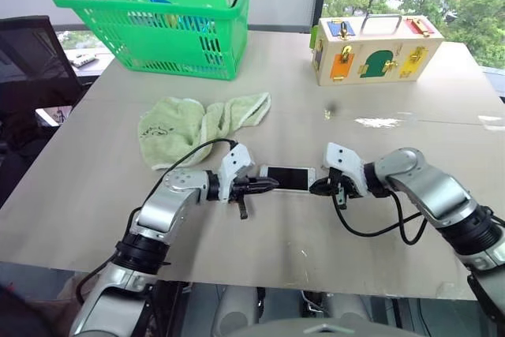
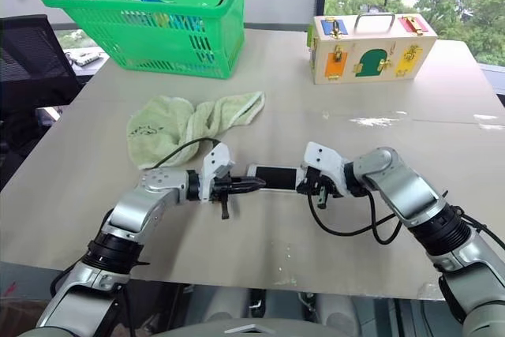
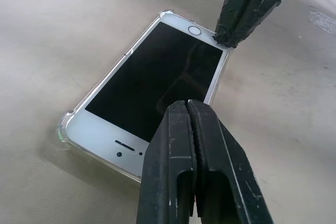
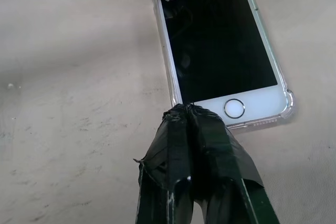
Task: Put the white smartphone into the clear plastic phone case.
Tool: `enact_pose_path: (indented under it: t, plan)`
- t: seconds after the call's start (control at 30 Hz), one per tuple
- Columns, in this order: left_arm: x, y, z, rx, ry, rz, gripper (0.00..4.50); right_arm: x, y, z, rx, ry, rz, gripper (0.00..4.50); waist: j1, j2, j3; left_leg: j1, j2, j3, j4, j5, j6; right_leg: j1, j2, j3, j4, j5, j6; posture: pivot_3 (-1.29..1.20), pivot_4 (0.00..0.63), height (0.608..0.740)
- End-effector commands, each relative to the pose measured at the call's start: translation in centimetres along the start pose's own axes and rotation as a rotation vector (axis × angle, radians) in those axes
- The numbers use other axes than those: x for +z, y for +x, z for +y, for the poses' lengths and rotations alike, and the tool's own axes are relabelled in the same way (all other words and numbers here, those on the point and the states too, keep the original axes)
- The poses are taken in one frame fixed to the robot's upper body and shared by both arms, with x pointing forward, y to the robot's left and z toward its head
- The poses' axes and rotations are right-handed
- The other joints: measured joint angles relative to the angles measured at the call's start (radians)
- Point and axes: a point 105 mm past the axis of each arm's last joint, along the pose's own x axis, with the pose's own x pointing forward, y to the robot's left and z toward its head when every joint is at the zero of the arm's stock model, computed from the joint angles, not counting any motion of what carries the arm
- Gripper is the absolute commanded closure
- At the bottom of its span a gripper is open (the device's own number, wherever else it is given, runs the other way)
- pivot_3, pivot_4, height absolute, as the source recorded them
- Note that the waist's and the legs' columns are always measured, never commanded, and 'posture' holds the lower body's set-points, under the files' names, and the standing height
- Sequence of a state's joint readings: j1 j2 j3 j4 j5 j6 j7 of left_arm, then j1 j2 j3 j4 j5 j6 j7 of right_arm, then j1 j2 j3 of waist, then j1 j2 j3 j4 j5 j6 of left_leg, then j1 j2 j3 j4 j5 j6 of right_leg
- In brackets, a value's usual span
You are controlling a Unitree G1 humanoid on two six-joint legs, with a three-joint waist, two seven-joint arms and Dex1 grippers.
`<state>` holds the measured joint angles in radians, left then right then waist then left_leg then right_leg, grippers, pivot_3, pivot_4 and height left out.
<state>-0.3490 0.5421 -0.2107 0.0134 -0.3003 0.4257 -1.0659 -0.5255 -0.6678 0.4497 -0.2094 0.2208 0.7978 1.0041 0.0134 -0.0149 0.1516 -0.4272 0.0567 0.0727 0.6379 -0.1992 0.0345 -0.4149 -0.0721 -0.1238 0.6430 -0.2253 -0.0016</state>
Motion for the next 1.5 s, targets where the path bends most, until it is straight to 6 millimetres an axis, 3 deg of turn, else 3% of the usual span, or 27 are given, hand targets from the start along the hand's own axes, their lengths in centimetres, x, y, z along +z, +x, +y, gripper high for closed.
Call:
enact_pose_path:
  t: [0.03, 0.17, 0.3, 0.4, 0.57, 0.67, 0.7, 0.8, 0.87, 0.97, 1.03, 1.07, 1.27, 1.5]
  plan:
    - [-0.6, 0.1, -0.2, 0.000, -0.004, 0.023, 4.45, -3.2, 1.1, 0.0, -0.050, 0.077, 0.071, 4.50, 0.000, 0.000, -0.001, 0.000, 0.000, 0.000, 0.000, 0.000, 0.000, 0.000, 0.000, 0.000, 0.000, 0.000, 0.000, 0.00, 0.150, 0.740]
    - [-0.6, 0.3, -0.1, 0.008, -0.006, 0.019, 4.45, -1.7, 1.9, -0.1, -0.077, 0.147, -0.005, 4.50, -0.001, 0.001, 0.000, 0.000, 0.000, 0.000, 0.000, 0.000, 0.000, 0.000, 0.000, 0.000, 0.000, 0.000, 0.000, 0.00, 0.150, 0.740]
    - [-0.4, 0.7, -0.3, 0.007, -0.006, 0.012, 4.45, -4.6, 3.2, 0.8, -0.041, 0.120, 0.192, 4.50, 0.001, 0.002, -0.003, 0.000, 0.000, 0.001, 0.000, 0.000, 0.000, 0.000, 0.000, 0.000, 0.000, 0.000, 0.000, 0.00, 0.150, 0.740]
    - [0.0, 0.7, -0.4, 0.018, 0.000, -0.004, 4.45, -4.8, 2.9, 0.5, -0.075, 0.132, 0.184, 4.50, 0.002, 0.000, -0.005, 0.000, -0.001, 0.000, 0.000, 0.000, 0.000, 0.001, -0.001, 0.000, 0.000, 0.000, 0.000, 0.00, 0.150, 0.740]
    - [2.8, -0.2, 0.4, 0.125, 0.039, -0.186, 4.45, 0.4, -0.3, -1.5, -0.300, 0.072, -0.218, 4.50, 0.006, 0.001, -0.004, -0.002, -0.001, -0.001, 0.000, 0.000, 0.000, 0.000, -0.002, -0.001, 0.000, 0.000, 0.000, 0.00, 0.150, 0.740]
    - [4.8, -1.5, 0.6, 0.177, 0.000, -0.328, 4.45, 1.6, -3.0, -2.3, -0.443, 0.046, -0.347, 4.50, 0.004, 0.003, 0.003, -0.007, -0.001, 0.001, 0.000, 0.000, 0.001, -0.003, -0.002, 0.001, 0.000, 0.000, 0.000, 0.00, 0.150, 0.740]
    - [5.0, -1.9, 0.6, 0.186, -0.020, -0.347, 4.48, 1.8, -3.7, -2.4, -0.473, 0.051, -0.377, 4.20, 0.003, 0.003, 0.007, -0.007, -0.001, 0.001, 0.000, 0.002, 0.003, -0.004, -0.002, 0.000, 0.000, 0.000, 0.000, 0.00, 0.150, 0.740]
    - [5.6, -3.9, 0.9, 0.238, -0.055, -0.394, 3.66, 2.2, -6.4, -2.0, -0.550, 0.025, -0.455, 3.19, 0.000, 0.003, 0.010, -0.007, -0.001, 0.002, -0.001, 0.003, 0.004, -0.004, 0.000, 0.002, 0.000, 0.002, 0.004, 0.00, 0.150, 0.740]
    - [5.7, -5.0, 1.2, 0.271, -0.060, -0.406, 2.88, 1.6, -7.7, -1.8, -0.592, 0.021, -0.455, 2.39, 0.001, 0.003, 0.012, -0.007, -0.001, 0.002, -0.002, 0.003, 0.004, -0.005, 0.002, 0.001, 0.000, 0.002, 0.004, 0.00, 0.150, 0.740]
    - [5.7, -6.2, 1.2, 0.304, -0.063, -0.401, 1.19, 0.9, -9.2, -1.4, -0.624, 0.026, -0.458, 0.71, 0.002, 0.003, 0.014, -0.007, -0.001, 0.002, -0.003, 0.002, 0.004, -0.005, 0.005, 0.001, 0.000, 0.001, 0.005, 0.00, 0.150, 0.740]
    - [5.4, -7.3, 0.8, 0.312, -0.066, -0.385, 0.43, 0.2, -10.5, -0.8, -0.641, 0.036, -0.463, 0.02, 0.002, 0.003, 0.015, -0.007, -0.001, 0.002, -0.003, 0.002, 0.004, -0.005, 0.004, 0.001, -0.001, 0.001, 0.005, 0.00, 0.150, 0.740]
    - [5.2, -7.8, 0.6, 0.315, -0.068, -0.379, 0.06, -0.2, -11.1, -0.4, -0.649, 0.044, -0.467, 0.00, 0.002, 0.003, 0.016, -0.007, -0.001, 0.002, -0.003, 0.002, 0.004, -0.005, 0.002, 0.001, -0.001, 0.001, 0.004, 0.00, 0.150, 0.740]
    - [3.9, -9.8, -0.3, 0.389, -0.074, -0.325, 0.06, -2.9, -13.7, 1.8, -0.722, 0.094, -0.431, 0.00, 0.005, 0.004, 0.017, -0.007, -0.001, 0.001, -0.003, 0.000, 0.000, -0.005, 0.000, 0.001, -0.001, -0.001, 0.001, 0.00, 0.150, 0.740]
    - [2.5, -10.6, -1.4, 0.455, -0.143, -0.317, 0.06, -6.0, -15.3, 3.6, -0.858, 0.174, -0.378, 0.00, 0.002, 0.006, 0.019, -0.006, -0.001, 0.001, -0.003, -0.001, -0.001, -0.005, 0.000, 0.002, -0.001, -0.001, 0.001, 0.00, 0.150, 0.740]
